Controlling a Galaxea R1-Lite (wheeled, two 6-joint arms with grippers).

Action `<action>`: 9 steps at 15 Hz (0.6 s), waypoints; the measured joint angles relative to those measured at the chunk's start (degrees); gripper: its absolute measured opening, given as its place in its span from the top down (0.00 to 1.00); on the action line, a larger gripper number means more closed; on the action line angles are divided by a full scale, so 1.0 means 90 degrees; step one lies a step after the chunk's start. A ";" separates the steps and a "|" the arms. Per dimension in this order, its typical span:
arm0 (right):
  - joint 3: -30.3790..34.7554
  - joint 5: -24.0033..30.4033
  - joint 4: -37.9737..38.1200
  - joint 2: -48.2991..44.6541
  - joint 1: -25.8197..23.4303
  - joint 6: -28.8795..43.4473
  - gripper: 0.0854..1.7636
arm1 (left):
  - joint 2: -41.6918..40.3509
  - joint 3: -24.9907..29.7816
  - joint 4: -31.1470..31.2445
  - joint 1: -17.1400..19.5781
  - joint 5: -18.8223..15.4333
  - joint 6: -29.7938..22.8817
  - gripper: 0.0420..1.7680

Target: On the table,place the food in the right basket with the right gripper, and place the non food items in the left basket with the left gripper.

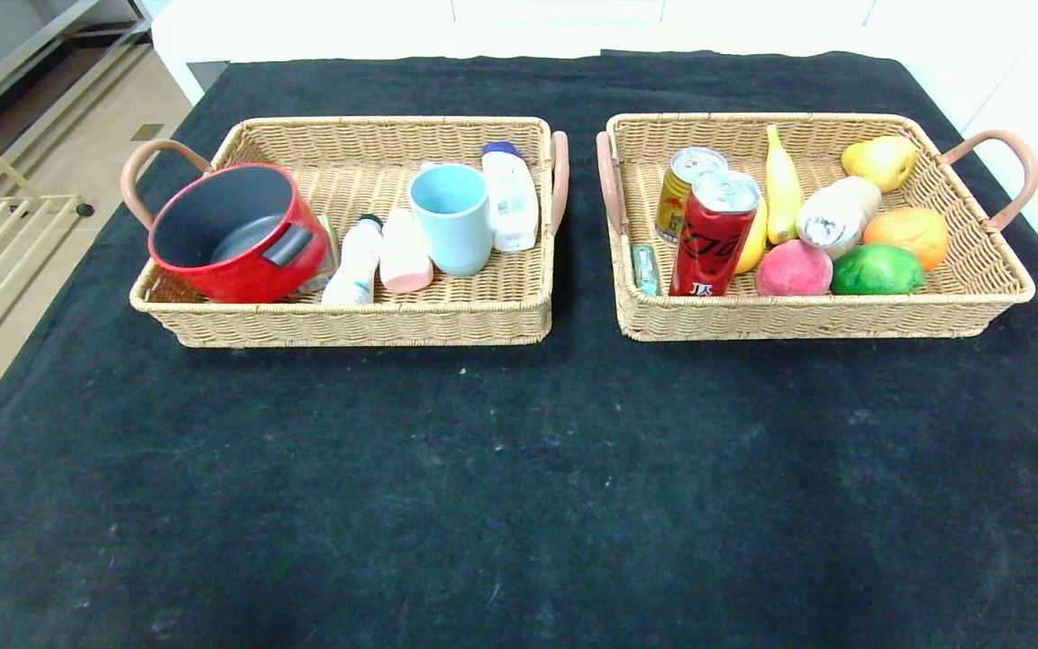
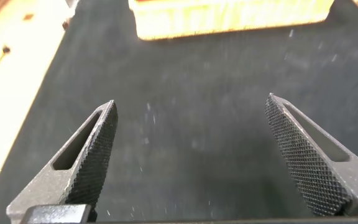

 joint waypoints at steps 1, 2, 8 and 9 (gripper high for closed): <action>0.0083 0.0007 0.0034 0.0000 0.0000 0.0018 0.04 | -0.0005 0.0187 0.0014 0.0000 0.0019 -0.0011 0.03; 0.0133 0.0037 0.0089 0.0000 0.0000 0.0066 0.04 | -0.0008 0.0310 0.0046 0.0000 0.0015 -0.0030 0.03; 0.0175 0.0265 0.0439 0.0000 0.0000 0.0116 0.04 | -0.0008 0.0442 0.0038 0.0000 -0.0098 -0.0280 0.03; 0.0177 0.0284 0.0459 0.0000 0.0000 0.0210 0.04 | -0.0008 0.0447 0.0058 0.0000 -0.0104 -0.0290 0.03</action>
